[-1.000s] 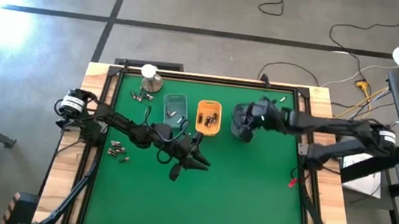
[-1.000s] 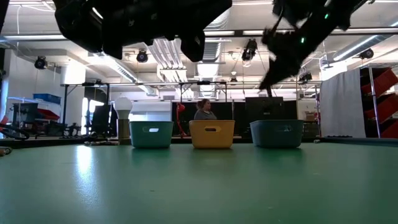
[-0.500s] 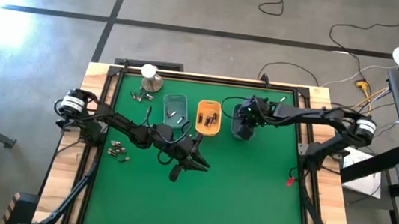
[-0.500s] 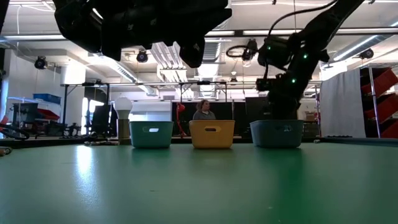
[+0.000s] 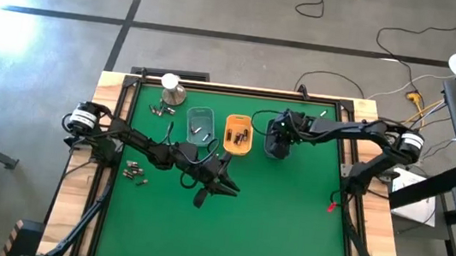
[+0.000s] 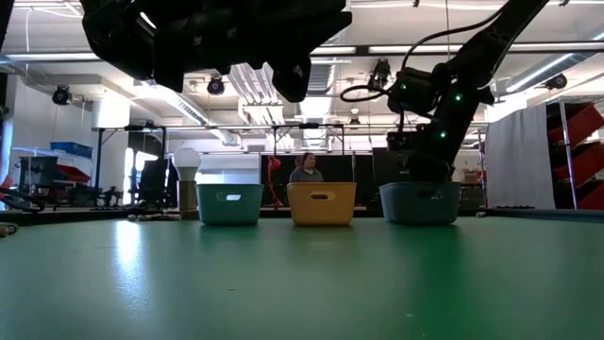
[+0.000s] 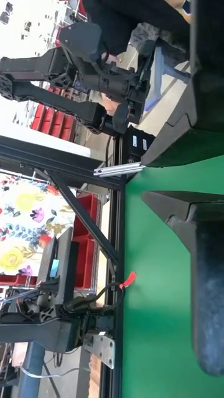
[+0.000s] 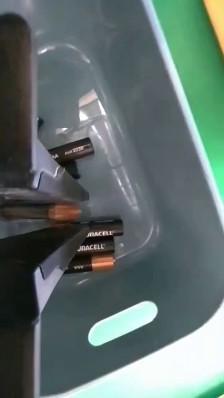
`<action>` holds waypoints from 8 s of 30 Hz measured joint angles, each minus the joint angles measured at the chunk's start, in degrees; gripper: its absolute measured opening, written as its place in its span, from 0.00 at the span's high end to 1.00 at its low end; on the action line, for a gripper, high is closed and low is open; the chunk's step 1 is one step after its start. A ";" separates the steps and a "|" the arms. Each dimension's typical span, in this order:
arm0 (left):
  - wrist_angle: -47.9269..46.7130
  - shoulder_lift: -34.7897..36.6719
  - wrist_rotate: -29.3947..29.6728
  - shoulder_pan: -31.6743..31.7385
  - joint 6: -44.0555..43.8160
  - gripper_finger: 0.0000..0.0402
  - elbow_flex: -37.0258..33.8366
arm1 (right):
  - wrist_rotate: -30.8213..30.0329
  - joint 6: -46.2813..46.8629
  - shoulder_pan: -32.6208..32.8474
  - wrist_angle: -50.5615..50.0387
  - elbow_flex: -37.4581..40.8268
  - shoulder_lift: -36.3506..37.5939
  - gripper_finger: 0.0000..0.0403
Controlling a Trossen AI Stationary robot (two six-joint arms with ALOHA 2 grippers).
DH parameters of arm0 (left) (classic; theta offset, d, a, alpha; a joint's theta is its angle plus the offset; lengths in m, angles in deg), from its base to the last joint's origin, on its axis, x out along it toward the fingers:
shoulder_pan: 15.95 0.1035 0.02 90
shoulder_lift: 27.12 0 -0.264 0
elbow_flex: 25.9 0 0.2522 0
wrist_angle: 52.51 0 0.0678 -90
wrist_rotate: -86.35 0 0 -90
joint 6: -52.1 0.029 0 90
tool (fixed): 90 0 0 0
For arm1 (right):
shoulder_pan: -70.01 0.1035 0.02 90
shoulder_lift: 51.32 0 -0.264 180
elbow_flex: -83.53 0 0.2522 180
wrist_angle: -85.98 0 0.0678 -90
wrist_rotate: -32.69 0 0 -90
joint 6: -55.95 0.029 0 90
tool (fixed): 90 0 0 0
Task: Sort batteries
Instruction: Put the small black battery into the blue bin, then put the silver battery into the green bin
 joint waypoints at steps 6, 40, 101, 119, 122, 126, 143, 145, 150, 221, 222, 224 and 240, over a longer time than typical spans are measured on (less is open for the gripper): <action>0.02 0.00 0.00 0.00 0.00 0.87 0.00 | -0.02 -0.07 0.04 -0.01 0.00 1.66 0.75; 0.03 0.00 0.02 0.01 0.01 0.87 0.00 | -18.02 47.73 -27.04 -3.51 -1.11 4.62 0.61; -0.30 0.37 -0.13 3.55 -12.34 0.87 0.02 | -26.56 82.68 -27.19 -22.00 -11.99 -15.13 0.75; -29.35 11.38 17.67 6.84 -5.57 0.90 -0.11 | -20.95 72.75 -23.62 -22.34 -11.68 -14.13 0.92; -39.42 16.37 29.11 5.00 -2.29 0.92 -0.39 | -19.04 69.93 -23.35 -22.78 -11.59 -12.86 0.92; -38.83 22.51 32.28 3.12 -0.99 0.93 -5.04 | -16.59 62.13 -22.76 -22.93 -11.47 -9.07 0.92; 2.25 32.51 32.48 4.68 10.66 0.83 -30.63 | -19.20 10.53 8.91 -13.09 -10.76 12.03 0.94; 1.91 30.17 32.59 4.68 13.52 0.77 -29.82 | -13.39 8.57 12.98 -9.82 -10.73 11.81 0.94; 3.62 24.18 26.58 4.79 16.61 0.63 -27.24 | -4.04 7.19 20.11 -0.35 -10.73 10.87 0.94; 20.26 9.78 8.49 3.91 12.18 0.97 -12.12 | -9.61 -4.52 39.34 31.28 -10.69 7.93 0.70; 15.46 12.01 9.62 3.99 13.11 0.97 -12.30 | -10.24 -4.27 39.38 30.21 -10.69 8.26 0.67; 4.66 16.63 15.07 4.02 14.61 0.97 -12.42 | -12.42 -2.79 39.50 26.82 -10.69 8.87 0.62; -76.71 22.18 26.96 23.93 6.25 0.97 5.06 | -16.51 8.02 42.06 14.98 -7.89 4.92 0.54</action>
